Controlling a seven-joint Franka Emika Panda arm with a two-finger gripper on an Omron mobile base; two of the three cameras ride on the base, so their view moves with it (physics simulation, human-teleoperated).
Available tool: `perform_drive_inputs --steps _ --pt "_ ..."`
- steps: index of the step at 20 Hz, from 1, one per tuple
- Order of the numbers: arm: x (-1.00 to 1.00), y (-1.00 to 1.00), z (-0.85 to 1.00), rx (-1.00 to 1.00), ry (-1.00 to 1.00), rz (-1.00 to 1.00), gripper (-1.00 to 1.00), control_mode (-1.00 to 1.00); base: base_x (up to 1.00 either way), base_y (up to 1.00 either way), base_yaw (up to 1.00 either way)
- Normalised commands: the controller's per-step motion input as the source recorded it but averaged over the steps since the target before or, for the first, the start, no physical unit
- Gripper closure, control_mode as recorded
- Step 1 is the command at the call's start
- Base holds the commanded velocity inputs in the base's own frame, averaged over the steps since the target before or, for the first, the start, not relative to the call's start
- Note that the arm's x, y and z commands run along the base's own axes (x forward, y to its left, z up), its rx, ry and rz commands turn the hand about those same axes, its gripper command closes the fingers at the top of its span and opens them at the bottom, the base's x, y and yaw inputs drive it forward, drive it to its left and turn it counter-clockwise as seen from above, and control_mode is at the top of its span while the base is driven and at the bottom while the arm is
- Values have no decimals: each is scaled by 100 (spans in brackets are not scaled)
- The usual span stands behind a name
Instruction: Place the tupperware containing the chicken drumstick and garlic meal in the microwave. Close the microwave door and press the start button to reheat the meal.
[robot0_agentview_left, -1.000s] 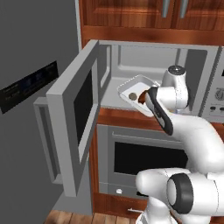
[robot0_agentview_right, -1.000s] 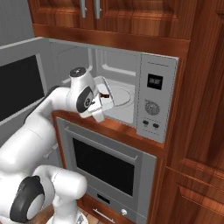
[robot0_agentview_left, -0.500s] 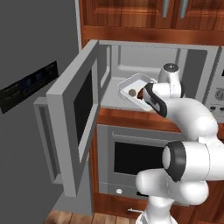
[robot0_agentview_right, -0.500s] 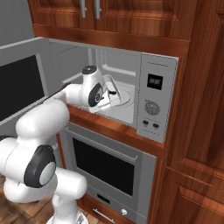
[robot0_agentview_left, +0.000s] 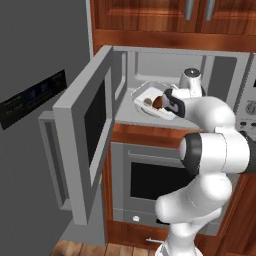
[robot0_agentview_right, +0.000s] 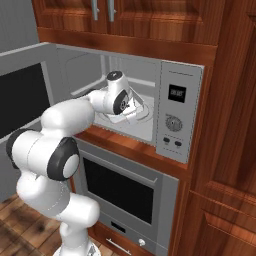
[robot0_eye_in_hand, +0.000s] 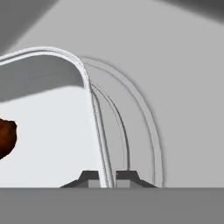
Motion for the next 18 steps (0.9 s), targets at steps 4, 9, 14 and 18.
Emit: perform_drive_inputs --steps 4,9,14,18 --pt "54 -23 -6 0 0 -5 100 -100 0 0 0" --pt "25 -10 -27 0 -4 -16 -100 -100 0 0 0" --pt "-31 -1 -21 -3 -25 -13 -100 -100 0 0 0" --pt "-82 -1 -9 -4 -32 -10 -100 -100 0 0 0"
